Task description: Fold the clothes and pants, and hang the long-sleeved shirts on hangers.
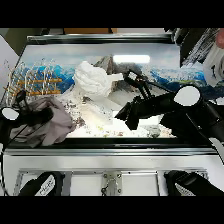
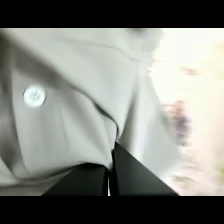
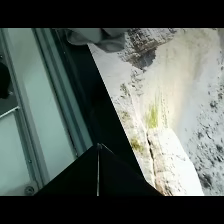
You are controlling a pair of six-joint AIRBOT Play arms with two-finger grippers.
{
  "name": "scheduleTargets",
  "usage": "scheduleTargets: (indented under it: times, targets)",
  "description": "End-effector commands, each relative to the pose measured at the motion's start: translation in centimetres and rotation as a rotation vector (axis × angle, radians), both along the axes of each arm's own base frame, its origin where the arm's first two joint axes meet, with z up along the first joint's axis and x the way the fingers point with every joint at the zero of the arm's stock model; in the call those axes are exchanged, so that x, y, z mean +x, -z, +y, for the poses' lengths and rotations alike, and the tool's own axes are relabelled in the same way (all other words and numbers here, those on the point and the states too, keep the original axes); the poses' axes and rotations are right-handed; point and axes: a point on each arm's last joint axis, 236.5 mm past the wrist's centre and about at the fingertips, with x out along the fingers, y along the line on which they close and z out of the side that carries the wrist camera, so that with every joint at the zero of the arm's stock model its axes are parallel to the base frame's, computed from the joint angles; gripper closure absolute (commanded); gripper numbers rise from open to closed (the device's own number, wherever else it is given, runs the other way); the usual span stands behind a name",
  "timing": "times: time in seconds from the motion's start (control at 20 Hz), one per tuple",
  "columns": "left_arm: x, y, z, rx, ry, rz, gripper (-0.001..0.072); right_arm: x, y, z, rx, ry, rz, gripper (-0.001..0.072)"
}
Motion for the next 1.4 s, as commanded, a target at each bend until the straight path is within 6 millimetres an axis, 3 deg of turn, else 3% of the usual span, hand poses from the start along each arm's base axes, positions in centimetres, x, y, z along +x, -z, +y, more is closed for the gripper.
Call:
scheduleTargets:
  times: [0.0,0.15,0.25,0.45,0.55,0.65,0.7,0.75,0.9,1.05,1.2,1.35]
  targets:
    - [0.2,-8.5,-11.1,-0.065,0.274,-0.229,0.0694,-1.1,-3.0,1.9,0.153,-0.012,0.072,0.0693]
    - [-0.7,-14.4,-19.7,-0.125,0.462,-0.380,0.0694,-0.6,-2.5,1.2,0.123,0.000,0.055,0.0696]
    - [-1.5,-15.8,-24.7,-0.161,0.579,-0.398,0.0694,2.2,-1.1,-1.9,0.041,0.149,0.068,0.0697]
    - [-1.6,-14.0,-34.0,-0.189,0.757,-0.347,0.0694,8.4,0.4,-13.0,-0.139,0.573,0.040,0.0697]
    - [-0.4,-12.2,-37.5,-0.188,0.799,-0.309,0.0694,10.0,0.1,-18.4,-0.176,0.756,0.032,0.0696]
    - [0.8,-10.7,-39.8,-0.180,0.833,-0.258,0.0677,10.6,-0.4,-22.3,-0.174,0.887,0.041,0.0696]
    - [1.3,-10.2,-40.3,-0.174,0.844,-0.239,0.0397,10.7,-0.7,-23.7,-0.162,0.940,0.050,0.0696]
    - [2.0,-10.0,-40.1,-0.171,0.840,-0.214,0.0076,10.8,-0.9,-24.9,-0.156,0.980,0.057,0.0696]
    - [4.1,-10.6,-36.2,-0.156,0.776,-0.166,0.0084,10.1,-0.5,-26.3,-0.173,1.005,0.090,0.0695]
    - [5.6,-9.7,-28.5,-0.105,0.638,-0.138,0.0083,8.5,0.6,-25.7,-0.208,0.964,0.161,0.0695]
    - [4.6,-5.0,-17.7,0.019,0.478,0.001,0.0084,7.6,1.5,-24.6,-0.207,0.926,0.205,0.0696]
    - [1.8,-0.1,-9.7,0.012,0.279,0.137,0.0084,6.7,3.3,-22.4,-0.206,0.868,0.257,0.0697]
